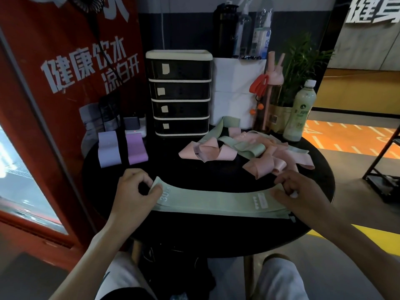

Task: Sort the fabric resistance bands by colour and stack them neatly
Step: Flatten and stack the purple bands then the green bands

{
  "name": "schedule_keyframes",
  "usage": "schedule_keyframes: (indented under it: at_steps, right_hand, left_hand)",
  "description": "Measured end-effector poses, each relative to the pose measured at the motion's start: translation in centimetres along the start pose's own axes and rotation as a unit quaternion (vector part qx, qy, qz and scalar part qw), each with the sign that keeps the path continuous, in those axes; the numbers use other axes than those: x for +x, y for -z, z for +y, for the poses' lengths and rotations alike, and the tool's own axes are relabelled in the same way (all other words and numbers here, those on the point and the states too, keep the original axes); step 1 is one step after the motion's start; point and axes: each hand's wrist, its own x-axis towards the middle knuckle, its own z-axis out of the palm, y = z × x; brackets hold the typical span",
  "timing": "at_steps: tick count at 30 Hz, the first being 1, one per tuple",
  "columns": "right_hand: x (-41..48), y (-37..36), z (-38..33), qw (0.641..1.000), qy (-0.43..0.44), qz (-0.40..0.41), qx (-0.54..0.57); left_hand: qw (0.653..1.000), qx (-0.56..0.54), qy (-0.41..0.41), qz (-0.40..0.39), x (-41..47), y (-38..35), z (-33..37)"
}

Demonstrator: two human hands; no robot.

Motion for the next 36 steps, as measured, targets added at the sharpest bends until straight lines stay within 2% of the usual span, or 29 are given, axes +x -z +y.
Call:
schedule_keyframes:
  at_steps: [9,13,15,17,20,22,24,29,36]
  right_hand:
    - [0.0,-0.1,0.3,0.999,-0.011,0.016,-0.036]
    - [-0.2,-0.2,0.3,0.998,0.020,0.015,-0.057]
    - [-0.4,0.0,0.3,0.998,0.048,-0.004,-0.034]
    - [-0.6,0.4,0.4,0.995,0.075,-0.055,-0.026]
    - [-0.5,0.4,1.2,0.987,0.095,-0.122,-0.051]
    - [-0.5,0.1,1.8,0.986,0.096,-0.133,-0.042]
    - [-0.5,-0.1,2.2,0.986,0.101,-0.135,-0.016]
    - [-0.5,0.0,2.2,0.985,0.109,-0.135,0.021]
    - [-0.3,-0.1,2.6,0.983,0.114,-0.140,0.025]
  left_hand:
    - [1.000,0.014,0.001,-0.019,0.1,-0.2,-0.3]
    - [0.999,-0.007,0.012,-0.036,-0.2,-0.1,-0.1]
    - [0.997,0.028,-0.058,-0.034,-0.3,0.1,0.4]
    - [0.978,0.099,-0.174,-0.048,-0.2,0.2,1.3]
    - [0.940,0.159,-0.266,-0.141,0.1,-0.2,3.1]
    - [0.922,0.165,-0.267,-0.226,0.2,-0.9,4.0]
    - [0.913,0.170,-0.245,-0.277,0.3,-1.6,4.5]
    - [0.898,0.212,-0.232,-0.309,0.6,-2.0,5.2]
    - [0.883,0.211,-0.241,-0.342,0.8,-2.0,6.3]
